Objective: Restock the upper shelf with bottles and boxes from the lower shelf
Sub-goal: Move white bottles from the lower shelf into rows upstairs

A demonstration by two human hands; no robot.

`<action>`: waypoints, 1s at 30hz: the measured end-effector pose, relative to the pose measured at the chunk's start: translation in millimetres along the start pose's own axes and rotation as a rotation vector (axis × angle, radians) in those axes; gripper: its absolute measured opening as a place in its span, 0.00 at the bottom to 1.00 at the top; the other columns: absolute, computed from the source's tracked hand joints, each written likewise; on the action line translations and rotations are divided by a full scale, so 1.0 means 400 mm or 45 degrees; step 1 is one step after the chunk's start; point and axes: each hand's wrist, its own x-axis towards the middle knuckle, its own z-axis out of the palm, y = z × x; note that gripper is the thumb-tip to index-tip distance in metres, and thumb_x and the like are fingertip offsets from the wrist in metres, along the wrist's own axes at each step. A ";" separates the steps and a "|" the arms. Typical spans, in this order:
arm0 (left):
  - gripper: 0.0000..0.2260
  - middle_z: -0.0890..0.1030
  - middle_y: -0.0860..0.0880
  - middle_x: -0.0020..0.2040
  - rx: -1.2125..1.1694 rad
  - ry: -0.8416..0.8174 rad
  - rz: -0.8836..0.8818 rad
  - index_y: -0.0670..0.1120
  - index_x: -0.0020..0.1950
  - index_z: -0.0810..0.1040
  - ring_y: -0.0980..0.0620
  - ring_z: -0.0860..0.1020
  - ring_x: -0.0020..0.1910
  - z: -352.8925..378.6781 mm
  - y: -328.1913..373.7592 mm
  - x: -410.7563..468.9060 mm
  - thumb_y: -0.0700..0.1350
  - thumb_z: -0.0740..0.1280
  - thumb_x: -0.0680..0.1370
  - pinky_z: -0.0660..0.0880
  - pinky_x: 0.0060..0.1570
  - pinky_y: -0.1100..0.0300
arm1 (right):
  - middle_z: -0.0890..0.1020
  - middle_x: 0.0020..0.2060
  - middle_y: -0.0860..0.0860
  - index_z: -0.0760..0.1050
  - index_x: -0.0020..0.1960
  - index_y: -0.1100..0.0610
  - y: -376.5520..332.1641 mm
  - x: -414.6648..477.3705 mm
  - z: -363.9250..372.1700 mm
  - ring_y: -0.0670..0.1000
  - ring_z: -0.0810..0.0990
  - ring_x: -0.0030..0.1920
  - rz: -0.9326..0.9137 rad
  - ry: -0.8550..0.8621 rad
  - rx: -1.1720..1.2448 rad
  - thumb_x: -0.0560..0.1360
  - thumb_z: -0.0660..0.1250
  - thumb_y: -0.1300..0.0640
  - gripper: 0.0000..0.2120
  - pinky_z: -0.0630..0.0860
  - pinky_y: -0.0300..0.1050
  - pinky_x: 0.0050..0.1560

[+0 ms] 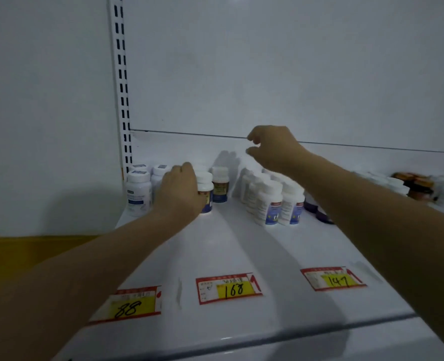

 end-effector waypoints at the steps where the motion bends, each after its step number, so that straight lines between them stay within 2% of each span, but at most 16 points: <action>1: 0.16 0.75 0.42 0.53 -0.036 0.007 0.048 0.41 0.54 0.69 0.42 0.75 0.52 -0.010 0.030 -0.006 0.43 0.70 0.71 0.73 0.50 0.50 | 0.76 0.63 0.57 0.71 0.66 0.61 0.032 -0.006 -0.031 0.56 0.73 0.63 0.017 0.036 -0.061 0.78 0.61 0.60 0.17 0.70 0.42 0.58; 3: 0.20 0.76 0.42 0.55 -0.078 -0.147 0.089 0.42 0.56 0.69 0.43 0.75 0.53 -0.021 0.098 -0.019 0.45 0.72 0.70 0.74 0.52 0.49 | 0.77 0.61 0.59 0.73 0.64 0.65 0.104 -0.025 -0.070 0.58 0.74 0.61 0.080 0.010 -0.169 0.77 0.59 0.64 0.17 0.72 0.44 0.57; 6: 0.26 0.75 0.45 0.58 -0.139 -0.476 -0.016 0.42 0.62 0.68 0.50 0.72 0.50 0.006 0.190 -0.050 0.48 0.74 0.70 0.71 0.48 0.58 | 0.78 0.58 0.58 0.75 0.60 0.62 0.221 -0.063 -0.055 0.59 0.76 0.58 0.200 -0.248 -0.279 0.75 0.61 0.58 0.16 0.73 0.47 0.57; 8: 0.31 0.73 0.44 0.63 -0.205 -0.518 -0.061 0.42 0.67 0.66 0.50 0.73 0.54 0.043 0.235 -0.067 0.48 0.75 0.69 0.69 0.50 0.61 | 0.80 0.54 0.57 0.76 0.55 0.58 0.286 -0.085 -0.024 0.58 0.77 0.51 0.225 -0.389 -0.293 0.70 0.63 0.51 0.16 0.74 0.48 0.53; 10: 0.33 0.72 0.44 0.67 -0.306 -0.491 -0.118 0.41 0.70 0.65 0.48 0.73 0.63 0.078 0.272 -0.081 0.46 0.75 0.70 0.68 0.51 0.62 | 0.80 0.52 0.54 0.75 0.57 0.58 0.328 -0.107 0.005 0.53 0.76 0.47 0.181 -0.490 -0.223 0.72 0.66 0.48 0.19 0.74 0.46 0.50; 11: 0.32 0.72 0.44 0.68 -0.354 -0.481 -0.153 0.40 0.70 0.65 0.47 0.72 0.64 0.095 0.291 -0.087 0.45 0.75 0.70 0.67 0.50 0.63 | 0.79 0.54 0.54 0.74 0.61 0.59 0.343 -0.118 0.022 0.52 0.76 0.49 0.168 -0.540 -0.151 0.73 0.67 0.47 0.21 0.74 0.45 0.53; 13: 0.28 0.74 0.44 0.66 -0.390 -0.455 -0.199 0.41 0.68 0.67 0.49 0.73 0.61 0.124 0.323 -0.095 0.43 0.74 0.71 0.66 0.48 0.64 | 0.77 0.61 0.56 0.69 0.67 0.61 0.367 -0.133 0.056 0.53 0.77 0.56 0.156 -0.606 0.033 0.73 0.69 0.48 0.27 0.74 0.46 0.59; 15: 0.23 0.76 0.47 0.56 -0.376 -0.421 -0.169 0.43 0.64 0.71 0.53 0.74 0.54 0.146 0.347 -0.099 0.41 0.73 0.72 0.66 0.46 0.66 | 0.77 0.61 0.57 0.68 0.68 0.61 0.380 -0.139 0.087 0.55 0.78 0.58 0.137 -0.613 0.157 0.73 0.69 0.48 0.28 0.75 0.47 0.59; 17: 0.18 0.76 0.51 0.47 -0.392 -0.344 -0.160 0.44 0.58 0.74 0.51 0.77 0.51 0.174 0.347 -0.092 0.41 0.74 0.70 0.68 0.40 0.66 | 0.80 0.56 0.56 0.73 0.63 0.59 0.389 -0.136 0.112 0.55 0.80 0.54 0.081 -0.579 0.204 0.73 0.68 0.48 0.23 0.77 0.47 0.56; 19: 0.15 0.76 0.51 0.44 -0.350 -0.279 -0.209 0.46 0.53 0.75 0.49 0.79 0.50 0.197 0.335 -0.084 0.44 0.73 0.70 0.69 0.37 0.66 | 0.82 0.55 0.56 0.75 0.61 0.58 0.389 -0.136 0.124 0.56 0.81 0.54 0.012 -0.532 0.238 0.73 0.68 0.48 0.20 0.77 0.49 0.57; 22: 0.19 0.79 0.48 0.55 -0.311 -0.253 -0.253 0.44 0.60 0.74 0.48 0.77 0.57 0.218 0.314 -0.078 0.45 0.73 0.71 0.69 0.49 0.63 | 0.81 0.56 0.57 0.75 0.62 0.59 0.389 -0.133 0.129 0.58 0.80 0.56 -0.020 -0.458 0.252 0.74 0.67 0.48 0.20 0.76 0.51 0.59; 24: 0.22 0.78 0.47 0.61 -0.289 -0.271 -0.256 0.44 0.63 0.72 0.48 0.76 0.59 0.222 0.305 -0.074 0.46 0.73 0.71 0.69 0.52 0.62 | 0.82 0.55 0.58 0.75 0.60 0.60 0.390 -0.135 0.135 0.57 0.80 0.54 0.007 -0.424 0.290 0.74 0.67 0.48 0.20 0.77 0.51 0.57; 30: 0.24 0.78 0.46 0.63 -0.248 -0.363 -0.275 0.45 0.65 0.72 0.48 0.76 0.60 0.218 0.292 -0.059 0.46 0.73 0.71 0.70 0.55 0.61 | 0.81 0.55 0.57 0.74 0.59 0.60 0.381 -0.139 0.144 0.55 0.80 0.54 0.033 -0.370 0.319 0.74 0.68 0.49 0.19 0.75 0.43 0.50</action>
